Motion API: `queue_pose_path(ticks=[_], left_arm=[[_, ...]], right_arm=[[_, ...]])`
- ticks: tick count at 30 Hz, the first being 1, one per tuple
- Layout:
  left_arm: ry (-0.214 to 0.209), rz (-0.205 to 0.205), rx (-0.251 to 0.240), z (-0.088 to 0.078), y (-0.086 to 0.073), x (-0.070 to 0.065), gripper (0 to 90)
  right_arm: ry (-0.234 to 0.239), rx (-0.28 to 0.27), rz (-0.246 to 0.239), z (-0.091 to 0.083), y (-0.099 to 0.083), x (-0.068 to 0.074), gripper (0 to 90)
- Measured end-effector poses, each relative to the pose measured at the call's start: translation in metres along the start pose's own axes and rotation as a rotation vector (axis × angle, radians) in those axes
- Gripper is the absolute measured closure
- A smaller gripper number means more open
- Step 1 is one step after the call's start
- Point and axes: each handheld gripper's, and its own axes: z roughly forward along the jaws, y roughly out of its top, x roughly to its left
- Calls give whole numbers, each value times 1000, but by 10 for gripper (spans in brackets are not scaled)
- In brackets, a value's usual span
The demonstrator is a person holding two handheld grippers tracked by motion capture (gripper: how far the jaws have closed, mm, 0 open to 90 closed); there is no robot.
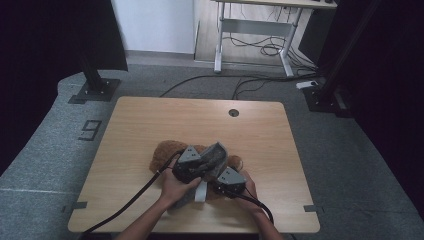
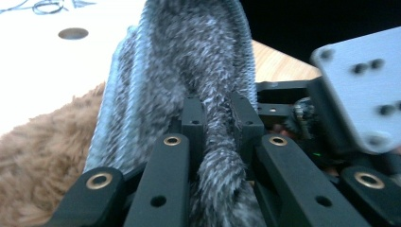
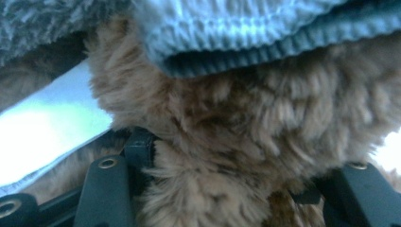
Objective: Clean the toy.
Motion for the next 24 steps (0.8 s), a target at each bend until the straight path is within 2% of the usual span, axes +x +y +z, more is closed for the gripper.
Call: queue_pose_path(ticks=[2,4,5,8,9,10,11,13,16,19,24], left_arm=[[14,5,-7,-3,-2,2,793],[45,9,-21,-12,-2,5,793],[81,12,-32,-20,-3,10,792],[159,2,-34,-36,-6,26,792],[196,-16,-31,-44,-10,38,792],[212,-39,-31,-51,-14,48,792],[196,-74,-40,-57,-18,58,792],[199,-101,-55,-70,-25,71,792],[226,-120,-81,-86,-29,79,792],[251,-156,-98,-99,-33,90,791],[245,-194,-93,-105,-38,99,789]], right_arm=[[21,-5,21,0,-5,-2,418],[27,-14,12,-1,-6,-2,425],[29,-16,2,-2,-6,-1,426],[29,-20,-4,-3,-6,0,427],[31,-21,-7,-3,-7,0,427],[34,-23,-9,-4,-7,0,427],[34,-24,-10,-4,-7,0,427],[47,-33,-7,-4,-7,0,427],[57,-37,-8,-2,-5,3,427],[71,-38,24,-1,-6,0,426],[82,-40,52,-1,-7,-1,426]])
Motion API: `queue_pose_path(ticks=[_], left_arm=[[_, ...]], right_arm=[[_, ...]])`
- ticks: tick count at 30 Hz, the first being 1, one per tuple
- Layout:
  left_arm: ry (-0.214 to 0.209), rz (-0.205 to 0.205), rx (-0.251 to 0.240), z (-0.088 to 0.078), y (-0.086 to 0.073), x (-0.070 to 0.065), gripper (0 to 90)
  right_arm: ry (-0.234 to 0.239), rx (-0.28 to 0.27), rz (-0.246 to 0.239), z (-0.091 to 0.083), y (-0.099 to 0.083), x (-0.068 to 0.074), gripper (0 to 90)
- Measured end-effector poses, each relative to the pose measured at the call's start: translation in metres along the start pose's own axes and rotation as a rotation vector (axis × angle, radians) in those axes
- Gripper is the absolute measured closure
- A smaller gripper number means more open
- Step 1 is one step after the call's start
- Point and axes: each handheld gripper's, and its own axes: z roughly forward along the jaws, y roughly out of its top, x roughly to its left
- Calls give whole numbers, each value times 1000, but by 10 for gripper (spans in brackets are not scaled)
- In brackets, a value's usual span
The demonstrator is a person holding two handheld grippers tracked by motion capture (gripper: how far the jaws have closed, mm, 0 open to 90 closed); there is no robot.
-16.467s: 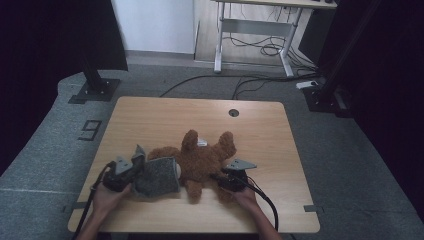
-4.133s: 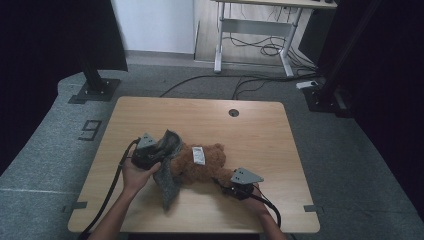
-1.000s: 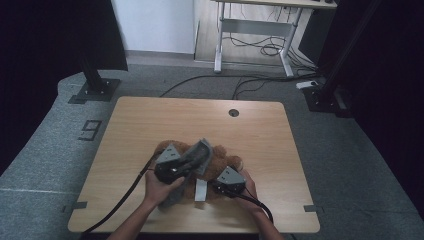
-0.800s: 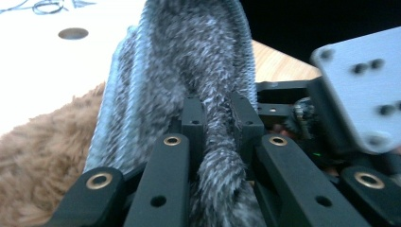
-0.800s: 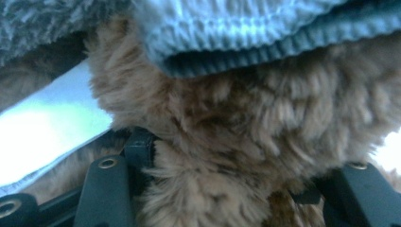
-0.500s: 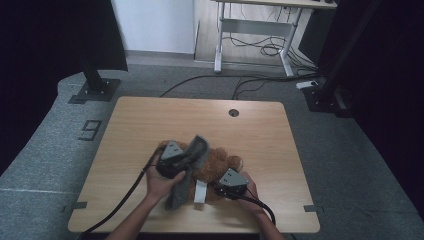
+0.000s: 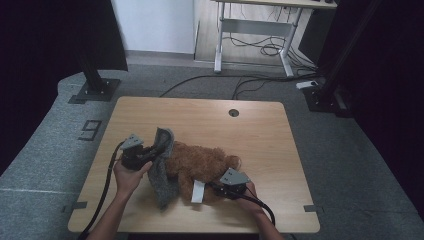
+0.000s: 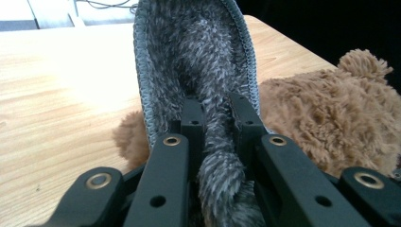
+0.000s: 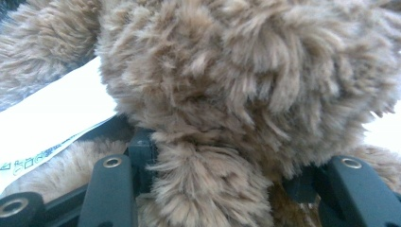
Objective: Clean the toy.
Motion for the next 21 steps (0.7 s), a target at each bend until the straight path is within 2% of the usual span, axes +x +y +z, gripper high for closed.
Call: queue_pose_path(ticks=[7,9,10,12,13,14,18,20,21], left_arm=[[33,-27,-1,-5,-1,9,788],[16,-35,-14,-5,1,5,789],[-6,-34,-19,-3,3,0,789],[-68,-8,-28,5,9,-16,790],[-111,9,-26,12,14,-30,790],[-134,22,-20,18,17,-40,790],[-241,131,44,55,28,-103,791],[-249,175,76,70,27,-123,790],[-226,209,99,79,24,-132,790]], right_arm=[[3,1,11,0,0,-1,428],[4,3,11,0,0,-1,429],[3,4,11,0,0,-1,430],[3,5,12,0,-1,0,431],[4,6,13,0,-1,0,431],[6,7,14,0,-1,0,431],[7,8,10,1,0,-1,432],[7,9,10,0,-1,0,431],[6,10,8,0,-1,0,432]])
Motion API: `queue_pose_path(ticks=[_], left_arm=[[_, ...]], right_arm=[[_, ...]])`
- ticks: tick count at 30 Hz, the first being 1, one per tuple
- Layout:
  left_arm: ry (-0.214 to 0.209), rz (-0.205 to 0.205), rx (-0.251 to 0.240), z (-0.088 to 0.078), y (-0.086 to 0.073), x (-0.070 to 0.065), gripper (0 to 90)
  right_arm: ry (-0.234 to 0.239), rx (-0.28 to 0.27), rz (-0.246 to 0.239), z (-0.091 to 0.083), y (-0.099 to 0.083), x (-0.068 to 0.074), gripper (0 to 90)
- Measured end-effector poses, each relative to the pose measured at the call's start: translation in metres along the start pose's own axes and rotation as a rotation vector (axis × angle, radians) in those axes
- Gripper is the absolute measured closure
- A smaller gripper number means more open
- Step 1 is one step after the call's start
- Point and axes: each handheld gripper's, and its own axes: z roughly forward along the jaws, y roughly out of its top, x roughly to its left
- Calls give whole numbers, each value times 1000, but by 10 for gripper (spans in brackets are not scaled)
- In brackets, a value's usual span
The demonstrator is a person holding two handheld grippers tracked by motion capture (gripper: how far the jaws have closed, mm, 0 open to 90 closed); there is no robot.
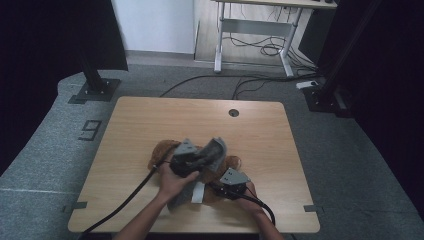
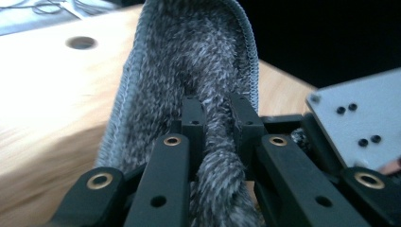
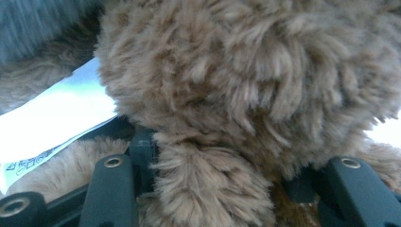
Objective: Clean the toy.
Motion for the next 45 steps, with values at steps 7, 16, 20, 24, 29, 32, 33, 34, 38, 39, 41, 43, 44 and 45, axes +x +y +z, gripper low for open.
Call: queue_pose_path(ticks=[7,16,20,24,29,32,33,34,38,39,41,43,44,45], left_arm=[[48,16,32,6,-6,4,794],[281,32,34,-37,-19,48,796],[263,-116,-24,-67,-37,90,796],[287,-156,-43,-83,-42,106,795],[263,-162,-22,-78,-51,107,799],[237,-182,-22,-77,-60,108,802],[232,-190,-28,-77,-64,107,804],[230,-193,-33,-78,-67,106,805],[245,-176,-40,-81,-78,96,809],[241,-176,-42,-81,-80,94,809],[234,-173,-46,-83,-82,91,810],[223,-163,-44,-83,-83,87,810],[220,-161,-44,-82,-83,85,810],[212,-159,-43,-82,-83,83,810]], right_arm=[[5,17,-4,0,0,1,434],[1,16,-13,-1,0,2,441],[16,5,-17,-1,0,5,445],[15,9,-34,1,1,8,449],[14,8,-33,0,1,6,436],[15,7,-34,-2,0,2,407],[18,6,-34,-3,0,0,395],[25,4,-35,-5,-1,-2,379],[76,-10,67,-13,0,-12,272],[84,-20,91,-15,1,-14,257],[89,-50,137,-21,4,-17,247],[98,-89,190,-27,11,-21,224],[104,-96,213,-28,15,-23,205],[113,-102,229,-28,18,-24,195]])
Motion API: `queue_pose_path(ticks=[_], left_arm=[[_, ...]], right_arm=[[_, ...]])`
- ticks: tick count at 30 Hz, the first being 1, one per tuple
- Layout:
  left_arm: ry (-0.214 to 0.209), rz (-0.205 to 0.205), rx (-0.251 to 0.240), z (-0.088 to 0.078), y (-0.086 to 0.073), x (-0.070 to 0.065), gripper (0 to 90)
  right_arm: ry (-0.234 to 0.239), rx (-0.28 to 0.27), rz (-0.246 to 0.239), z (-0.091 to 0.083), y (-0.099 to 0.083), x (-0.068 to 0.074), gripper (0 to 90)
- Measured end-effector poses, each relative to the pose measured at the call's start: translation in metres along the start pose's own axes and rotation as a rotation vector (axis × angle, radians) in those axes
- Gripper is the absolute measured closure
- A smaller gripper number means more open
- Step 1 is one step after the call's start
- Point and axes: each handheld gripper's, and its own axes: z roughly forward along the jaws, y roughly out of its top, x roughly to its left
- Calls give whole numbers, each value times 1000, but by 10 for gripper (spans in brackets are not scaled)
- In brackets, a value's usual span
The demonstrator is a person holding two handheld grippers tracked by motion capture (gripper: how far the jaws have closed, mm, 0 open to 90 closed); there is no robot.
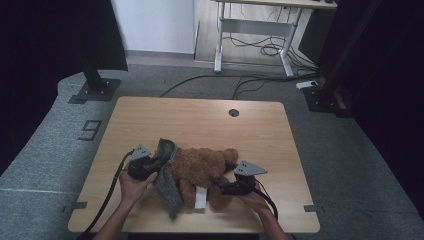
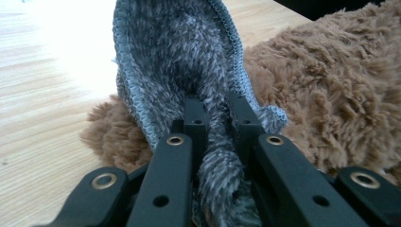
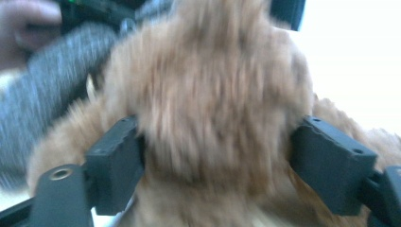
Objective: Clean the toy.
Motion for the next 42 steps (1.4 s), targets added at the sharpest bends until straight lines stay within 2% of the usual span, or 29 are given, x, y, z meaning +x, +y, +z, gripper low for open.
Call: queue_pose_path(ticks=[4,7,9,12,14,16,18,19,21,24,27,29,32,36,38,40,42], left_arm=[[-5,12,1,1,-2,-6,810],[-5,4,3,0,-2,-5,810],[-9,-2,3,-1,-3,-4,810],[-50,-23,-12,-6,2,-3,805],[-83,-31,-38,-12,13,-7,796],[-114,-7,-50,-12,28,-18,793],[-141,27,-49,-4,43,-33,793],[-163,45,-41,4,53,-43,793],[-180,67,-19,19,64,-55,793],[-191,75,37,48,79,-68,792],[-159,90,127,75,81,-74,791],[-166,69,176,85,75,-71,789],[-158,70,178,80,72,-68,789],[-112,63,167,65,69,-59,789],[-80,65,171,55,65,-50,788],[-70,38,173,46,60,-37,789],[-74,-7,165,34,52,-20,790]], right_arm=[[6,6,26,11,12,0,124],[22,35,39,22,17,-1,127],[9,51,24,28,17,0,218],[-3,56,-26,28,13,2,328],[-6,48,-46,26,8,4,371],[-8,43,-71,25,3,5,398],[-6,42,-93,25,1,8,407],[-12,45,-108,25,1,11,408],[-19,49,-133,27,1,14,408],[-31,45,-166,27,0,18,411],[-48,47,-200,25,-3,21,420],[-57,53,-217,24,-4,23,425],[-58,54,-229,24,-8,24,431],[-67,52,-250,25,-8,27,438],[-66,49,-245,24,-9,26,439],[-69,51,-249,23,-10,26,440],[-72,50,-254,23,-10,27,440]])
